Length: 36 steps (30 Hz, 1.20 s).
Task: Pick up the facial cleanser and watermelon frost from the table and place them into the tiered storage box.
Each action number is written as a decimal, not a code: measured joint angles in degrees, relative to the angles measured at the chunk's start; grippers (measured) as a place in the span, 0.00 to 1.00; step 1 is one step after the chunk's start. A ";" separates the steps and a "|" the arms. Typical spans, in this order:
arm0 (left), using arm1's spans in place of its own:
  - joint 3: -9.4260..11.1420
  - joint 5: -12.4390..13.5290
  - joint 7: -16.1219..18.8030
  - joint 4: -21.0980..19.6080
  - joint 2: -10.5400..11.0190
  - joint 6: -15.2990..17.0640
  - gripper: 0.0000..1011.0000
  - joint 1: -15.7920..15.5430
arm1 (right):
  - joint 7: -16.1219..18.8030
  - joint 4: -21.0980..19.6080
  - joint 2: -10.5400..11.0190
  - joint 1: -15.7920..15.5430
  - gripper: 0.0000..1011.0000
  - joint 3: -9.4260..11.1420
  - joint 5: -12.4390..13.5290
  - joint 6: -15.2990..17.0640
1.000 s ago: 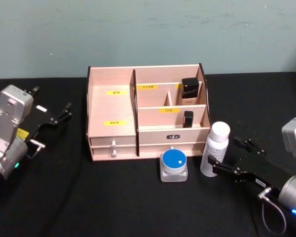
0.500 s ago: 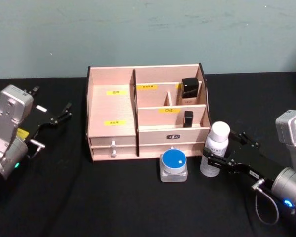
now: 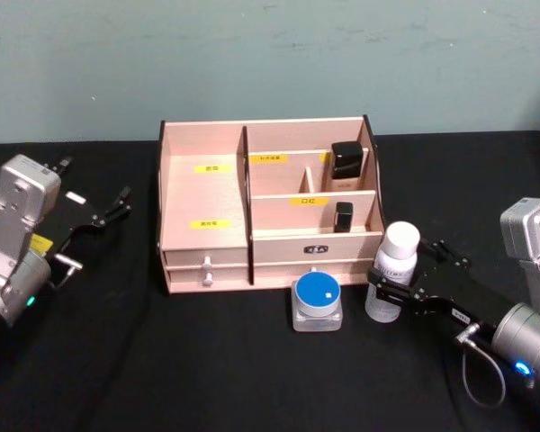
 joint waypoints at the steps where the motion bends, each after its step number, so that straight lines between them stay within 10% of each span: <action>1: 0.00 0.00 0.00 0.00 0.00 0.00 0.99 0.00 | -0.01 -0.01 0.00 0.00 0.99 0.00 0.00 0.00; 12: 0.00 0.00 0.00 0.00 0.00 0.00 0.99 0.00 | -0.06 -0.07 0.05 -0.06 0.90 -0.01 0.01 -0.05; 22: 0.00 0.00 0.00 0.00 0.00 0.00 0.99 0.00 | -0.11 -0.12 0.10 -0.08 0.60 -0.01 0.03 -0.09; 36: 0.00 0.00 0.00 0.00 0.00 0.00 0.99 0.00 | 0.03 -0.13 -0.06 -0.08 0.59 0.05 0.24 -0.40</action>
